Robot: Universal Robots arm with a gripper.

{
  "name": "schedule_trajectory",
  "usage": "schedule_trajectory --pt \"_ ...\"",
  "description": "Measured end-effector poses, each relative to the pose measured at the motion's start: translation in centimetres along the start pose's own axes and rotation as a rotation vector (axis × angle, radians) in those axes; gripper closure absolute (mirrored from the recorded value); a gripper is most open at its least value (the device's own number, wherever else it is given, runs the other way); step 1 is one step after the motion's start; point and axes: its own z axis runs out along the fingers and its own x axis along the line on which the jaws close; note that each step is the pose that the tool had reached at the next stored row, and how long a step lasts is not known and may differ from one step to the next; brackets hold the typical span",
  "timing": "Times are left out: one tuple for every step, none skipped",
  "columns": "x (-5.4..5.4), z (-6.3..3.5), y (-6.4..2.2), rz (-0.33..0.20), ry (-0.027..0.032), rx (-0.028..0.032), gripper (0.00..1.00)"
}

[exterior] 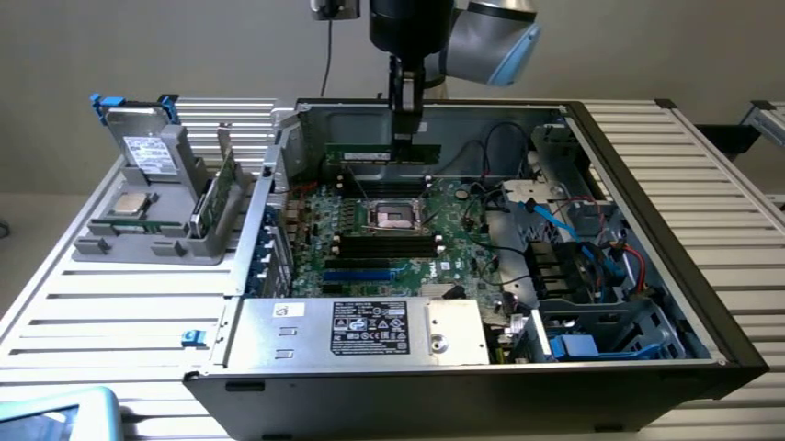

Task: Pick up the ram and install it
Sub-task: 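Insert the ram into the slot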

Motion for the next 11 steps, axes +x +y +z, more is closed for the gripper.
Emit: schedule_trajectory --pt "0.0 0.16 -0.01 0.000 0.0010 0.0000 0.87" --pt "0.0 0.34 -0.01 0.000 0.0012 -0.0001 0.87" --pt "0.0 0.52 -0.01 0.000 0.0012 0.0000 0.87" --pt "0.0 0.69 -0.01 0.000 0.0012 0.0000 0.87" --pt "0.0 0.87 -0.01 0.000 0.0013 0.0000 0.87" --pt "0.0 1.05 -0.02 0.000 0.0013 0.0000 0.87" --pt "0.0 1.24 -0.02 0.000 0.0013 0.0000 0.87" --pt "0.0 1.42 -0.02 0.000 0.0013 0.0000 0.87" --pt "0.0 1.61 -0.02 0.000 0.0012 0.0000 0.87" --pt "0.0 1.79 -0.03 0.000 0.0011 0.0000 0.87" --pt "0.0 1.97 -0.03 0.000 0.0012 0.0000 0.87"
